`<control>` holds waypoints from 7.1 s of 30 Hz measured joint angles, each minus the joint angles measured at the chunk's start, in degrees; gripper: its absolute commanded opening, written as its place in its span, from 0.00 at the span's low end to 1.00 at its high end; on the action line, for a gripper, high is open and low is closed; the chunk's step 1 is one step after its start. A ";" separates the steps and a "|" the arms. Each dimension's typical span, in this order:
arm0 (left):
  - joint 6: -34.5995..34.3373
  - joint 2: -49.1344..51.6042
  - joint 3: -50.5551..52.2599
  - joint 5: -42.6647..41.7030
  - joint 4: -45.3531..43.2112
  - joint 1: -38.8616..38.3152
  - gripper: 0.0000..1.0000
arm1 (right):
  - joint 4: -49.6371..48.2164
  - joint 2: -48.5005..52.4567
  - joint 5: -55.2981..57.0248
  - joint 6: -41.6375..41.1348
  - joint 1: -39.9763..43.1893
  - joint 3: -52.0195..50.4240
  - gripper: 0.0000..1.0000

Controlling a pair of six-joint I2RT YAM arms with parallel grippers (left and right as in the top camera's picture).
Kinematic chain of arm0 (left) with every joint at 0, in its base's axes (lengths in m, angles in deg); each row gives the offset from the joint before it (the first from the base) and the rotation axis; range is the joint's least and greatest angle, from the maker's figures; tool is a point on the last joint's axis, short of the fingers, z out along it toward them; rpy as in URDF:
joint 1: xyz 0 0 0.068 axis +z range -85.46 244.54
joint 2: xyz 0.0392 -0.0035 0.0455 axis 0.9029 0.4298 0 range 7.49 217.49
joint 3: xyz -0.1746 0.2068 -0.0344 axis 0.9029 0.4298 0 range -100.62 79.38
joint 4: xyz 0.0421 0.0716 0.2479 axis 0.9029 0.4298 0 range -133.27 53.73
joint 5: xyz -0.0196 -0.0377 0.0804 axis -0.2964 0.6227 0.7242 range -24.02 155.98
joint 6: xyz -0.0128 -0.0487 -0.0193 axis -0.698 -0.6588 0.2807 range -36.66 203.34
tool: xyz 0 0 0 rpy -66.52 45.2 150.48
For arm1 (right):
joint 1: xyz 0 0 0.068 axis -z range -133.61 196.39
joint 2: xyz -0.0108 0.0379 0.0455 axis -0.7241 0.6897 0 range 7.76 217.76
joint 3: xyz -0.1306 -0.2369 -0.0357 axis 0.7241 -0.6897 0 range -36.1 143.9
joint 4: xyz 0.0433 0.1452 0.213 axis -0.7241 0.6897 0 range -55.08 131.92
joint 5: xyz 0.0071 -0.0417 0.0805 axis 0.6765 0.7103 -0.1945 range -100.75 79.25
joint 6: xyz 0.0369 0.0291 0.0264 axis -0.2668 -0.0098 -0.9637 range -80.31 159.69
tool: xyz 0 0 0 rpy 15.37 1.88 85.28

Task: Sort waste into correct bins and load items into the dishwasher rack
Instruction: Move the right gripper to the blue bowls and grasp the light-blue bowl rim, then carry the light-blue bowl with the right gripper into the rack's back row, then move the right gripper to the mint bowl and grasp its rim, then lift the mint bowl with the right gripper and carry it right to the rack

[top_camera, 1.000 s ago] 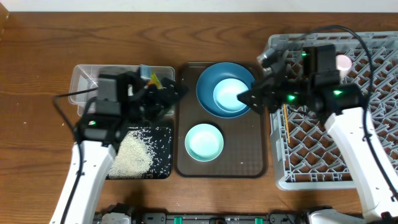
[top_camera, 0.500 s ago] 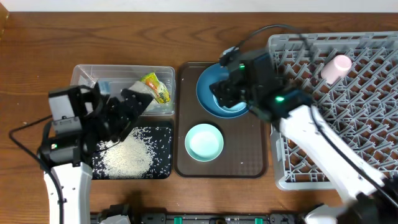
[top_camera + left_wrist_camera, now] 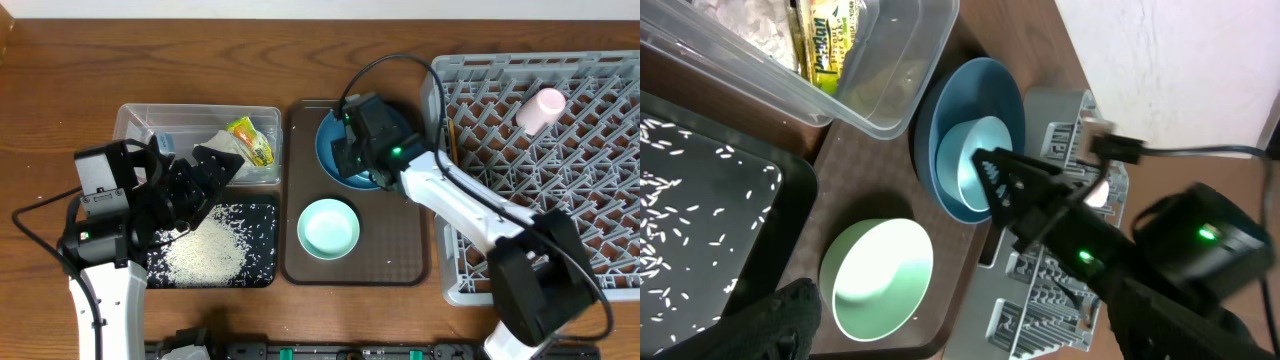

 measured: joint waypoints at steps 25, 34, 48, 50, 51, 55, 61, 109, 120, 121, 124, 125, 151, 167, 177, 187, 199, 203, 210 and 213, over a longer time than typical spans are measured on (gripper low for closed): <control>0.02 0.00 0.00 0.00 0.00 0.00 0.94 | 4.98 2.80 5.84 -1.88 -2.62 0.00 0.08; 0.02 0.00 0.00 0.00 0.00 0.00 0.94 | 6.49 2.80 6.38 -2.05 -2.62 0.00 0.11; 0.22 0.00 0.00 0.00 0.00 0.00 0.94 | 5.77 2.21 7.15 -2.01 -2.40 0.00 0.01; 0.39 0.00 0.00 0.00 0.00 0.00 0.94 | 5.75 1.03 7.13 -1.99 -2.36 0.00 0.01; 0.42 0.00 0.00 0.00 0.00 0.00 0.94 | 5.77 -0.09 7.13 -1.99 -2.14 -0.02 0.01; 0.44 0.00 0.00 -0.02 0.02 0.00 0.94 | 5.84 -6.73 5.97 -1.99 -0.28 -0.02 0.01; 0.44 0.00 0.00 0.00 0.00 0.00 0.94 | 4.98 -18.10 -2.91 -1.57 8.28 -0.02 0.01; 0.85 0.00 0.00 0.00 0.00 0.00 0.94 | -12.39 4.35 -75.12 -15.10 56.52 0.50 0.06; 0.85 0.00 0.00 -0.02 0.00 0.00 0.94 | 1.44 4.37 -70.58 -13.07 61.61 0.50 0.33; 0.85 0.00 0.00 -0.02 0.02 0.00 0.94 | 2.43 4.35 -69.75 -12.41 61.81 0.50 0.33; 0.85 0.00 0.00 -0.02 0.02 0.02 0.94 | 6.80 3.63 -65.35 -10.34 62.71 0.48 0.34; 0.85 0.00 0.00 -0.02 0.02 0.02 0.94 | 7.80 3.10 -63.80 -9.77 62.97 0.48 0.34; 0.85 0.00 0.00 0.00 0.00 0.02 0.94 | 22.18 -27.96 -25.33 10.34 29.40 0.50 0.43; 0.85 0.00 0.00 0.00 0.00 0.02 0.94 | 28.30 -13.55 -13.35 9.79 0.50 0.11 0.44; 0.85 0.00 0.00 0.00 0.00 0.02 0.94 | 27.91 -3.30 -8.31 6.27 -5.09 -0.22 0.40; 0.85 0.00 0.00 0.00 0.02 0.02 0.94 | 27.32 1.01 -7.26 5.11 -6.69 -0.37 0.01; 0.85 0.00 0.00 -0.02 0.02 0.02 0.94 | 31.61 -8.02 -2.43 5.11 -1.16 4.42 0.01; 0.85 0.00 0.00 0.00 0.02 0.02 0.94 | 31.23 -18.38 11.58 5.11 4.90 6.97 0.01; 0.85 0.00 0.00 -0.02 0.00 0.04 0.94 | 16.22 -24.96 44.68 5.18 20.68 7.69 0.01; 0.85 0.00 0.00 0.00 0.00 0.04 0.94 | 12.02 -24.06 51.41 5.27 28.87 7.69 0.01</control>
